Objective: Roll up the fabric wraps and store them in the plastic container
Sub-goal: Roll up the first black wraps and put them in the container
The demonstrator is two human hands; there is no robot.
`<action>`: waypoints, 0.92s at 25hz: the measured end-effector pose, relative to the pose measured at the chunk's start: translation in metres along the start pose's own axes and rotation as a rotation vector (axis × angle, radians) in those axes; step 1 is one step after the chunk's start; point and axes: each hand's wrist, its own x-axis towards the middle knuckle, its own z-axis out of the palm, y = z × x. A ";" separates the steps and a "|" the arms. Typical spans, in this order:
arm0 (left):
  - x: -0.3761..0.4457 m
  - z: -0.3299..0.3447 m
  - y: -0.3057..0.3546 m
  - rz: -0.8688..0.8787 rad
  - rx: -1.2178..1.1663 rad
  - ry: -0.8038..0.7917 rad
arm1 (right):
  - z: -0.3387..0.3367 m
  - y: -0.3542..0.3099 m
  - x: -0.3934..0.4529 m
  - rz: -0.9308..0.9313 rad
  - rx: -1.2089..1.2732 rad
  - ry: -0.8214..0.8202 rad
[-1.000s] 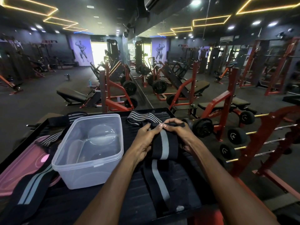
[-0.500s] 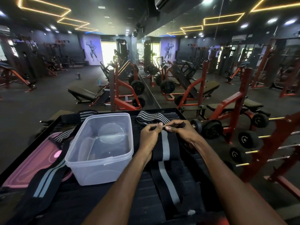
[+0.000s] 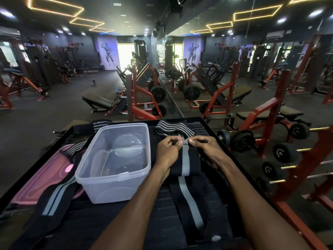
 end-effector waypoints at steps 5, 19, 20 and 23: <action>0.002 0.000 -0.001 -0.065 -0.008 -0.002 | 0.004 -0.007 -0.006 -0.144 -0.062 0.026; 0.000 -0.001 0.000 -0.041 0.092 0.028 | 0.005 -0.004 -0.005 -0.061 0.002 0.008; 0.000 -0.002 0.000 -0.014 0.100 0.049 | 0.007 -0.006 -0.006 -0.031 0.028 0.006; 0.000 -0.004 -0.002 0.061 0.109 0.071 | 0.011 -0.010 -0.009 0.068 0.084 -0.015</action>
